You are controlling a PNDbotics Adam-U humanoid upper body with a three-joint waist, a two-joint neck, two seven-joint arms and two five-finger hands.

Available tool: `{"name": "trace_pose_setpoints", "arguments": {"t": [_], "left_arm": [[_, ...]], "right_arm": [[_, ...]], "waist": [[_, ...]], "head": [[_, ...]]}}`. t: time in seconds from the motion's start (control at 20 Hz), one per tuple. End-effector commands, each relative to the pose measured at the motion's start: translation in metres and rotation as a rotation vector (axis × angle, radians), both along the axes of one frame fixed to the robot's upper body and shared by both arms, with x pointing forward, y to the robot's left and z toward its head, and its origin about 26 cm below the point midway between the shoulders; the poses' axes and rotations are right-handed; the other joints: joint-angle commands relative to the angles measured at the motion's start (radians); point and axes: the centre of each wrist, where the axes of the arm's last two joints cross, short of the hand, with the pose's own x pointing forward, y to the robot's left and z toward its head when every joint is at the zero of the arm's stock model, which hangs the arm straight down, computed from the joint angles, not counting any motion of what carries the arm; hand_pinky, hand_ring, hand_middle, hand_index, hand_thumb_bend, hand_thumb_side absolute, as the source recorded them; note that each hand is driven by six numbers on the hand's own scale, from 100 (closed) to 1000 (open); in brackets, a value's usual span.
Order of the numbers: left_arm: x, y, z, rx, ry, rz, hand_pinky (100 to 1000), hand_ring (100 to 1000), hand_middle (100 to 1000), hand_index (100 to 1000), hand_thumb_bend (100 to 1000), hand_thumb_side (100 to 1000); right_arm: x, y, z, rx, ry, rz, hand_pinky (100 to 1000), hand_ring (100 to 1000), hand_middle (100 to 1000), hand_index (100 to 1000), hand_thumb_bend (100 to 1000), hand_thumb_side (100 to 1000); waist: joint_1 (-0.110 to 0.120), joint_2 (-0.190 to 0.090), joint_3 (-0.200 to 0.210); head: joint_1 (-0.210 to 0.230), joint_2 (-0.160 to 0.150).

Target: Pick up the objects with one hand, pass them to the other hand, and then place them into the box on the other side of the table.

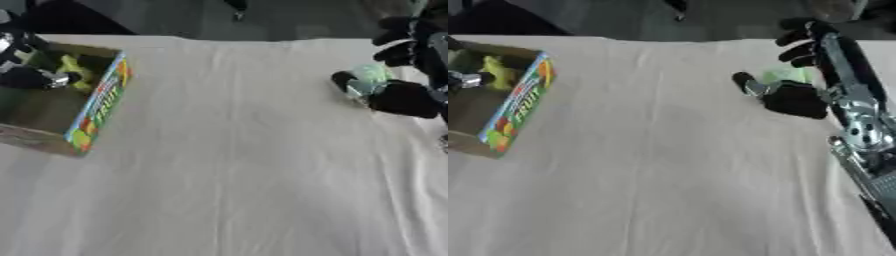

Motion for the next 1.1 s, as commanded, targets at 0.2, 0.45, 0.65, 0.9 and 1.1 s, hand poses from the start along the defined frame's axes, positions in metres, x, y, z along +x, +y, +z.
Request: {"name": "trace_pose_setpoints", "arguments": {"t": [0.2,0.45,0.65,0.9,1.1], "left_arm": [[-0.004,0.004,0.019,-0.008,-0.078,0.036,753,811,696,733,609,261],[-0.012,-0.009,0.033,-0.107,-0.219,-0.028,659,738,608,672,471,327],[-0.031,-0.036,0.049,-0.26,-0.37,-0.179,619,710,586,652,369,341],[-0.058,-0.072,0.058,-0.428,-0.452,-0.364,611,717,599,659,342,390],[-0.069,-0.085,0.056,-0.521,-0.455,-0.426,607,712,587,657,321,406]], "right_arm": [[-0.002,-0.002,0.01,-0.01,-0.035,-0.009,746,687,683,832,581,171],[-0.002,-0.004,0.011,-0.01,-0.042,-0.02,746,686,682,831,579,170],[-0.002,-0.007,0.012,-0.008,-0.045,-0.043,746,686,682,830,580,171],[-0.002,-0.015,0.014,-0.01,-0.051,-0.095,747,687,683,829,586,177],[-0.002,-0.027,0.012,-0.015,-0.035,-0.173,749,690,685,828,589,186]], "waist": [[0.002,-0.017,0.003],[0.0,-0.017,0.004],[-0.002,-0.016,0.006],[-0.008,-0.013,0.004],[-0.011,-0.01,0.003]], "head": [[-0.006,0.004],[-0.039,0.012],[-0.083,0.025],[-0.156,0.025],[-0.194,0.019]]}}
